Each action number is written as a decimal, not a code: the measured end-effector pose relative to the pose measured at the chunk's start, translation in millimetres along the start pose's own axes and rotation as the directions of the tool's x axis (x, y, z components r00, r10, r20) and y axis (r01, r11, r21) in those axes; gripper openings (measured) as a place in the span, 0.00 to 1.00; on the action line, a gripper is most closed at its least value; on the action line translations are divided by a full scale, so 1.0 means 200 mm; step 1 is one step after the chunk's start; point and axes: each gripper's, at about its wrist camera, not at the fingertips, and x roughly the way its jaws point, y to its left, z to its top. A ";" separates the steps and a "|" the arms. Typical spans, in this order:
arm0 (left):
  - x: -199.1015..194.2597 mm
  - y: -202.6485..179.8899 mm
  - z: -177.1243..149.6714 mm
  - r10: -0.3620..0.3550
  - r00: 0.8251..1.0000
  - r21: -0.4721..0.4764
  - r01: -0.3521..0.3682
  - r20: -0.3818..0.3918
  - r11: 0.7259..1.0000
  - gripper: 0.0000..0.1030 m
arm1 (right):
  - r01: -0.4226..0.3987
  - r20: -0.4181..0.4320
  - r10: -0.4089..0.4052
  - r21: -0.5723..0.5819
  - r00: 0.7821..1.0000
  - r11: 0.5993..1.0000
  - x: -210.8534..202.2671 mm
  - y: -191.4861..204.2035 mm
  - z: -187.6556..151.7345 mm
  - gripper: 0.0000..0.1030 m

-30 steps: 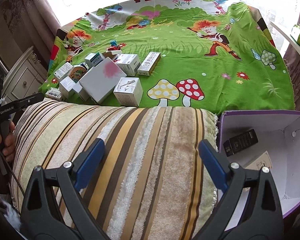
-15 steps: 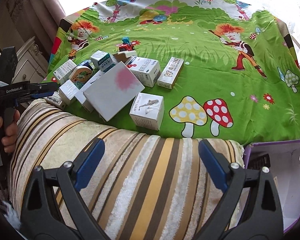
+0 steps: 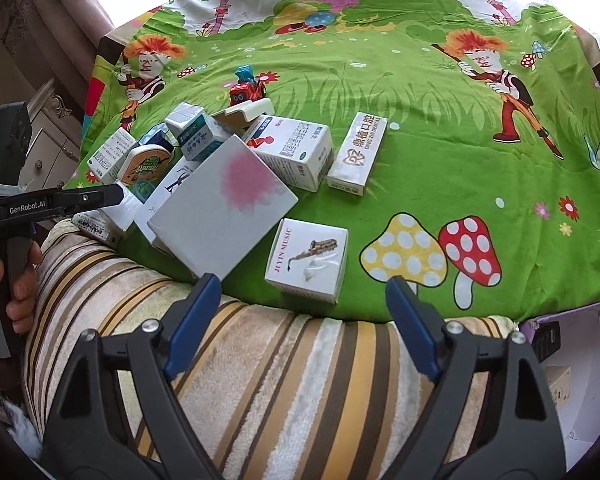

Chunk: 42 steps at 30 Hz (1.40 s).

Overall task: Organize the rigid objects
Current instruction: 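Grasp the white JIYIN MUSIC box with the right tool while the left grasps a small white box, then carry both white boxes into the purple storage box and open both tools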

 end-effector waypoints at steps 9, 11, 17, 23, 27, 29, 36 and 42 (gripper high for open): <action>0.04 0.00 0.00 0.003 0.999 0.015 -0.003 -0.032 1.000 0.63 | 0.014 -0.027 -0.014 -0.005 1.000 1.000 0.09 0.01 0.06 0.70; 0.05 0.00 0.00 -0.003 0.999 0.019 0.003 -0.034 1.000 0.62 | 0.010 -0.040 -0.010 0.001 0.999 1.000 0.10 0.01 0.05 0.59; 0.03 -0.02 -0.03 -0.015 1.000 0.029 0.015 -0.024 0.999 0.50 | -0.009 -0.014 0.009 0.001 1.000 1.000 0.07 0.01 0.03 0.48; -0.05 0.00 -0.10 -0.012 0.999 -0.015 0.013 0.039 1.000 0.49 | -0.018 0.030 0.018 0.003 0.999 1.000 0.01 0.01 0.00 0.48; -0.13 0.01 -0.15 -0.030 0.995 -0.050 0.035 0.099 0.998 0.49 | -0.029 0.051 0.028 0.007 0.998 1.000 -0.03 0.00 -0.03 0.48; -0.17 0.00 -0.18 -0.056 0.990 -0.056 0.063 0.126 0.996 0.49 | -0.027 0.069 0.027 0.005 0.997 1.000 -0.06 0.01 -0.05 0.48; -0.22 -0.15 -0.26 -0.143 0.977 -0.025 0.149 0.158 0.989 0.49 | -0.031 0.125 0.031 -0.003 0.992 1.000 -0.19 0.00 -0.14 0.47; -0.20 -0.33 -0.31 -0.219 0.966 0.026 0.217 0.141 0.976 0.49 | -0.051 0.154 0.046 0.031 0.987 0.998 -0.28 -0.05 -0.22 0.47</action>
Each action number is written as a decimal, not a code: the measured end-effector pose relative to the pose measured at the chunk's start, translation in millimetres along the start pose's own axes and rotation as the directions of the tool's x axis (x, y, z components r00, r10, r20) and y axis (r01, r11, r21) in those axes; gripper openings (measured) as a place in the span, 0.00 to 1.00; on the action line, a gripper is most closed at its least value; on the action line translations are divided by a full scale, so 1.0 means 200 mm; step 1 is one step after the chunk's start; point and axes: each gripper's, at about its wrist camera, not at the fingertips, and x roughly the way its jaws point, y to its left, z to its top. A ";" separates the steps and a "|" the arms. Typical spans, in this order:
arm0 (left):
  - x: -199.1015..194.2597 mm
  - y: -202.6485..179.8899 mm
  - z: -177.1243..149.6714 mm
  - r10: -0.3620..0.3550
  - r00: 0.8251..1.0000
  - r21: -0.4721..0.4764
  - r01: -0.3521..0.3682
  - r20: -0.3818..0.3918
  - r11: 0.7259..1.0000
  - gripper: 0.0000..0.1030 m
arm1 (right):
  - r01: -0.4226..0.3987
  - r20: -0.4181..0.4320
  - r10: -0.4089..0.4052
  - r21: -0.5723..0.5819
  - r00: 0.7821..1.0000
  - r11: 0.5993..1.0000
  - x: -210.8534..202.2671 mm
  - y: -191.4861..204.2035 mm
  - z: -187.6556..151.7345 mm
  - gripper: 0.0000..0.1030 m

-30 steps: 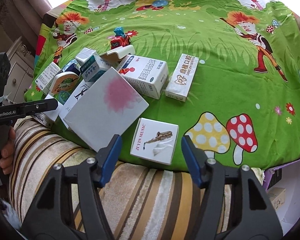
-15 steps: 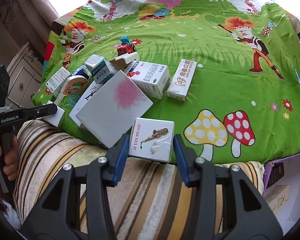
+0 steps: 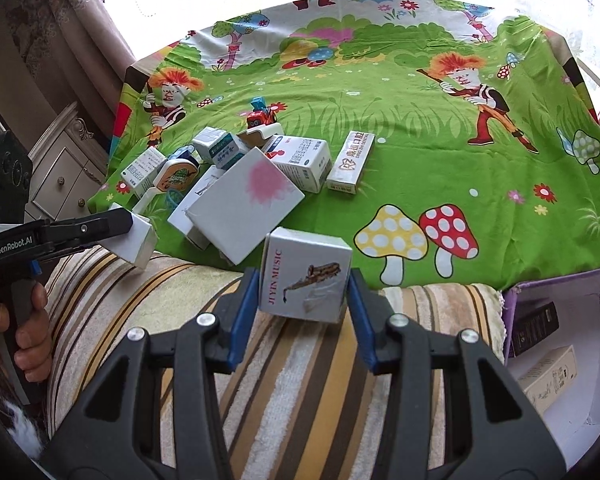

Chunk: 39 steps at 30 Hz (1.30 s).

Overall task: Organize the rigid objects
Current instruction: 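Carry both white boxes into the purple storage box and open both tools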

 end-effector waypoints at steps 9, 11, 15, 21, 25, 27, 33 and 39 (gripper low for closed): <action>0.09 -0.28 -0.09 -0.079 0.996 0.084 0.083 -0.050 0.993 0.48 | 0.011 0.048 -0.013 0.038 0.999 0.999 -0.19 -0.11 -0.11 0.46; 0.12 -0.34 -0.11 -0.098 0.993 0.100 0.105 -0.067 0.989 0.48 | 0.021 0.059 -0.024 0.047 0.998 0.999 -0.23 -0.15 -0.14 0.46; 0.15 -0.45 -0.14 -0.131 0.987 0.129 0.142 -0.091 0.982 0.48 | 0.062 0.071 -0.066 0.061 0.995 0.996 -0.31 -0.23 -0.21 0.46; 0.20 -0.58 -0.19 -0.152 0.981 0.163 0.171 -0.121 0.972 0.48 | 0.106 0.068 -0.115 0.114 0.991 0.988 -0.39 -0.38 -0.32 0.46; 0.23 -0.67 -0.23 -0.165 0.976 0.188 0.190 -0.141 0.963 0.48 | 0.139 0.064 -0.151 0.155 0.987 0.978 -0.44 -0.48 -0.38 0.46; 0.25 -0.72 -0.26 -0.173 0.972 0.202 0.203 -0.158 0.958 0.48 | 0.161 0.062 -0.174 0.173 0.983 0.972 -0.47 -0.54 -0.41 0.46; 0.30 -0.89 -0.34 -0.207 0.958 0.261 0.255 -0.199 0.931 0.48 | 0.198 0.065 -0.219 0.236 0.973 0.951 -0.57 -0.69 -0.47 0.46; 0.35 -1.03 -0.41 -0.238 0.939 0.304 0.309 -0.248 0.901 0.50 | 0.214 0.078 -0.244 0.272 0.967 0.938 -0.65 -0.76 -0.51 0.46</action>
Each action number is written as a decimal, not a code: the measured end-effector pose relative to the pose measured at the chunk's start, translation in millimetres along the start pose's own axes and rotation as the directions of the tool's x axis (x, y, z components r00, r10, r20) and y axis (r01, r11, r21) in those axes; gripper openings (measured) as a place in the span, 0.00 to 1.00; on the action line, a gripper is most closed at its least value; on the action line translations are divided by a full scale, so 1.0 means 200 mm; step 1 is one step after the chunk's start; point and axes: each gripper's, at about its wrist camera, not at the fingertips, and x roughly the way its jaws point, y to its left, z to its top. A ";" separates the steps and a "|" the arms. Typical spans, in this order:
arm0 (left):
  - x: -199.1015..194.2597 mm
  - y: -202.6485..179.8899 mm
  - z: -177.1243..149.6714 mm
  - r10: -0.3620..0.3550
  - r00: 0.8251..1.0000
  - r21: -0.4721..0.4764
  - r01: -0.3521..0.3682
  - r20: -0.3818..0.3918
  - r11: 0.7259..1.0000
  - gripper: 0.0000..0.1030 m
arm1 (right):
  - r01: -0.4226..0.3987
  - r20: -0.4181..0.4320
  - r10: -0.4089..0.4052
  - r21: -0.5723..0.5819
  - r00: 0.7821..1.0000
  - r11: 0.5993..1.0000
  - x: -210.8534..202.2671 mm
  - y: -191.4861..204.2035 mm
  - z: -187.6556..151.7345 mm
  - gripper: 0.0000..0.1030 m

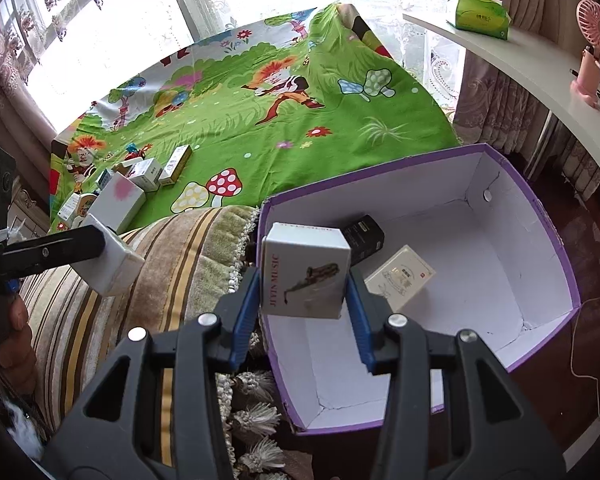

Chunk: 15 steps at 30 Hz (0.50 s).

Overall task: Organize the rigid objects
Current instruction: 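Carry both white boxes into the purple storage box and open both tools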

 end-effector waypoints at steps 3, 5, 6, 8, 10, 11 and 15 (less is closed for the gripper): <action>0.02 -0.03 -0.01 -0.023 1.000 0.013 0.023 -0.010 1.000 0.56 | 0.024 0.002 -0.024 0.009 1.000 1.000 -0.01 -0.03 0.00 0.46; 0.02 -0.03 -0.02 -0.023 1.000 0.017 0.023 -0.011 1.000 0.58 | 0.047 -0.005 -0.047 0.017 0.999 0.999 -0.01 -0.06 0.00 0.48; 0.02 -0.03 -0.02 -0.019 1.000 0.014 0.019 -0.009 1.000 0.58 | 0.052 -0.007 -0.052 0.018 0.999 0.998 0.00 -0.07 0.00 0.49; 0.01 -0.02 -0.02 -0.021 1.000 0.004 0.021 -0.008 1.000 0.58 | 0.058 -0.010 -0.057 0.026 0.998 0.998 0.00 -0.09 0.00 0.51; 0.01 -0.01 -0.02 -0.017 1.000 -0.002 0.017 -0.008 1.000 0.58 | 0.056 -0.010 -0.056 0.034 0.998 0.998 0.00 -0.10 0.00 0.52; 0.01 -0.01 -0.02 -0.015 1.000 -0.003 0.015 -0.007 1.000 0.58 | 0.051 -0.008 -0.051 0.038 0.999 0.998 0.00 -0.10 0.00 0.53; 0.00 0.01 -0.02 -0.008 1.000 -0.007 0.008 -0.002 1.000 0.58 | 0.036 0.000 -0.036 0.044 0.999 0.998 -0.02 -0.10 0.00 0.60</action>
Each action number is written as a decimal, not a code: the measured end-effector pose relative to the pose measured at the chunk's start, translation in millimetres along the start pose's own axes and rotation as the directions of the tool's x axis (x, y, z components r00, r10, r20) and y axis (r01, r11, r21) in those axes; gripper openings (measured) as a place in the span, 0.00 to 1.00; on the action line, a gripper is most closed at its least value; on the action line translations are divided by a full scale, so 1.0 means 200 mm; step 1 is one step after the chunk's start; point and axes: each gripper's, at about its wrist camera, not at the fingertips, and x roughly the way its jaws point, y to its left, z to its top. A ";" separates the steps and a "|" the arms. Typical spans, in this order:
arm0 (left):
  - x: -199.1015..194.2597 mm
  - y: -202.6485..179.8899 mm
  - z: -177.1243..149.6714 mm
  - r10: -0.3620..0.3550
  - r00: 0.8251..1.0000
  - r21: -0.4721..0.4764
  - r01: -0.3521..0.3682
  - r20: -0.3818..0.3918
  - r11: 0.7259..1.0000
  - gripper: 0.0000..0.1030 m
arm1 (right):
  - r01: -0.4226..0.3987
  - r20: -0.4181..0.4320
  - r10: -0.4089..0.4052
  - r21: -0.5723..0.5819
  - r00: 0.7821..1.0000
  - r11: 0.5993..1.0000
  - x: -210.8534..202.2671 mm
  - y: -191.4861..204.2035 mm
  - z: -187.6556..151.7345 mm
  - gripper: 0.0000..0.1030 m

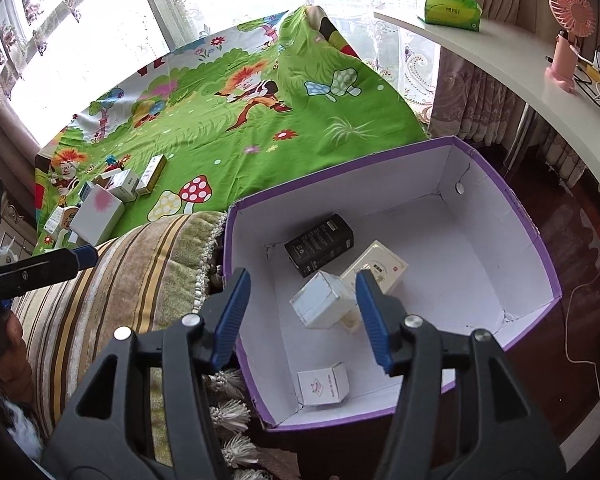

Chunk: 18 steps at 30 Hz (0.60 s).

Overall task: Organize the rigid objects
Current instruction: 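Carry both white boxes into the purple storage box and open both tools, then move both open tools back to the pile of boxes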

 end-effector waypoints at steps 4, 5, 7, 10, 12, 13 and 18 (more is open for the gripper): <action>-0.02 0.02 0.00 0.012 1.000 -0.004 -0.012 0.014 1.000 0.58 | -0.003 -0.001 0.003 -0.010 1.000 1.000 0.00 0.02 0.00 0.63; -0.03 0.02 0.00 0.017 1.000 -0.004 -0.016 0.019 1.000 0.58 | -0.006 -0.001 0.006 -0.011 1.000 1.000 0.00 0.02 0.00 0.63; -0.05 0.03 0.00 0.036 0.999 -0.003 -0.036 0.030 0.999 0.58 | -0.014 -0.002 0.014 -0.013 1.000 1.000 0.00 0.03 0.00 0.65; -0.08 0.05 0.01 0.056 0.997 -0.007 -0.056 0.051 0.998 0.58 | -0.025 -0.007 0.025 -0.018 1.000 1.000 0.01 0.05 0.00 0.68; -0.11 0.08 0.01 0.069 0.996 -0.017 -0.068 0.065 0.998 0.58 | -0.030 -0.010 0.030 -0.022 1.000 0.999 0.02 0.07 0.00 0.68; -0.13 0.10 0.01 0.074 0.995 -0.024 -0.072 0.074 0.997 0.58 | -0.034 -0.013 0.034 -0.025 0.999 0.999 0.02 0.07 0.00 0.68; -0.22 0.20 0.01 0.117 0.986 -0.068 -0.109 0.117 0.992 0.58 | -0.048 -0.020 0.047 -0.045 0.999 0.998 0.03 0.12 0.01 0.68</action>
